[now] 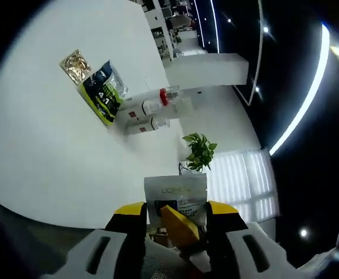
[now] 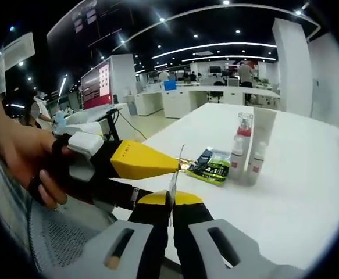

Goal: Arrange the skincare products in the storage area until every visible bottle or jar stands upright without overlapping.

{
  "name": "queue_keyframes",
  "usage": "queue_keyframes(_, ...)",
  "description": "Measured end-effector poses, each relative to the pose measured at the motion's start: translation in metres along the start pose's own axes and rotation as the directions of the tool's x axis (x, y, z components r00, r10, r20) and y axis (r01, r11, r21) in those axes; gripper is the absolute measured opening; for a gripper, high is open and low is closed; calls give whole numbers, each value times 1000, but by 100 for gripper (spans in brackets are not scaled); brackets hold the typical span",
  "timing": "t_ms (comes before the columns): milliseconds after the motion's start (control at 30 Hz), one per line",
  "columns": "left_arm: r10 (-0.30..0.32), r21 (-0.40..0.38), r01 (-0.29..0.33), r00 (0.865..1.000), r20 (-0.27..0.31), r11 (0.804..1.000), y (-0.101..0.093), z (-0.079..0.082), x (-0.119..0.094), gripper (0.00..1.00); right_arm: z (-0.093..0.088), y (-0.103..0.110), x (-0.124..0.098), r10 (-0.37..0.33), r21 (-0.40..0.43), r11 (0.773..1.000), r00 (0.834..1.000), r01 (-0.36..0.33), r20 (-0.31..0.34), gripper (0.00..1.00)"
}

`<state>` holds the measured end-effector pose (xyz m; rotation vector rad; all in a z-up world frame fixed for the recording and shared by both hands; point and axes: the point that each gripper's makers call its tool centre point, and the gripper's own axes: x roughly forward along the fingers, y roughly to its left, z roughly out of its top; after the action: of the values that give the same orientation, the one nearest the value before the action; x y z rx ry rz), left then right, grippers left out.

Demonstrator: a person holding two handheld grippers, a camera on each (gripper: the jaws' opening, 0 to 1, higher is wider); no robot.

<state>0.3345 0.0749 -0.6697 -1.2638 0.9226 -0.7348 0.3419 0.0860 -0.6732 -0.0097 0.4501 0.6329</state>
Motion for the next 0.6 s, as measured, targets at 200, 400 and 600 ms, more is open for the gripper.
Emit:
queue_keyframes(200, -22, 6, 22, 1000, -7, 1000, -3, 2, -1, 42, 2, -1, -1, -5, -1, 1000, 1000, 5, 10, 0)
queue_keyframes(400, -55, -5, 55, 999, 0, 998, -5, 3, -3, 42, 3, -4, -1, -16, 4, 1000, 1000, 16, 19, 0)
queue_keyframes(600, -83, 6, 83, 996, -10, 996, -10, 2, -1, 44, 6, -9, -3, -37, 11, 999, 999, 36, 33, 0)
